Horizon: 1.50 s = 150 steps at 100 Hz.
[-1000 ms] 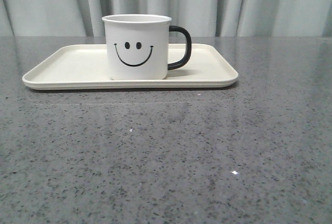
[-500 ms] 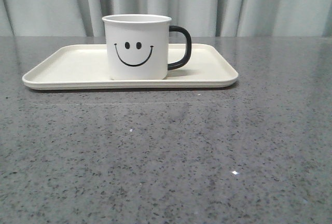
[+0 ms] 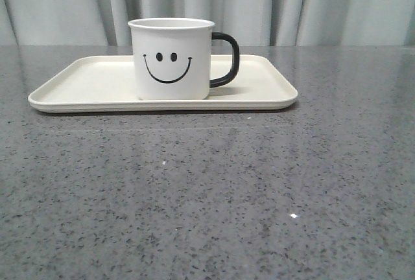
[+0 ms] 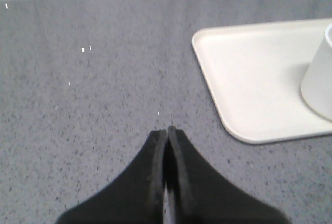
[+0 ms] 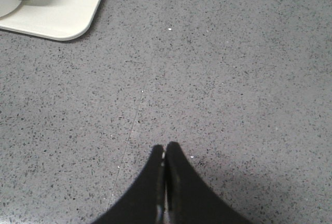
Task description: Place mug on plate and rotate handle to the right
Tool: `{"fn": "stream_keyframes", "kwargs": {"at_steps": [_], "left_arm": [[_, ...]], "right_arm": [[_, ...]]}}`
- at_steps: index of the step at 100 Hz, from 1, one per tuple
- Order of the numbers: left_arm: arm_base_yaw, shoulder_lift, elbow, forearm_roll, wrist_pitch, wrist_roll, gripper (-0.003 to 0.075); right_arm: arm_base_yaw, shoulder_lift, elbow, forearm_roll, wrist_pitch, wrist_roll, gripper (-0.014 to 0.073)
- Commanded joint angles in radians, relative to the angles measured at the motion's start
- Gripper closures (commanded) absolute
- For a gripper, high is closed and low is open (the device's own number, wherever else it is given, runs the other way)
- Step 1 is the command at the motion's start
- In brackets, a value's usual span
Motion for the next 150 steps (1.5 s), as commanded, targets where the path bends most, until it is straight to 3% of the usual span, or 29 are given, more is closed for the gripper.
{"fn": "stream_keyframes", "kwargs": {"at_steps": [1,23,50,93,150], "left_arm": [[-0.021,-0.051,0.069,-0.006,-0.25,0.001,0.074],[-0.049,-0.209,0.314,0.012,-0.472,0.001,0.074],[-0.049,-0.375,0.458,0.098,-0.486,0.001,0.074],[-0.008,-0.583,0.533,0.098,-0.471,-0.006,0.074],[0.012,-0.581,0.533,0.123,-0.474,-0.008,0.074]], "right_arm": [[0.0,0.001,-0.023,0.003,-0.057,0.0,0.066],[0.0,0.001,-0.023,0.003,-0.057,0.0,0.066],[0.0,0.001,-0.023,0.003,-0.057,0.0,0.066],[0.0,0.001,-0.023,0.003,-0.057,0.0,0.066],[0.0,0.001,-0.023,0.003,-0.054,0.0,0.066]]}}
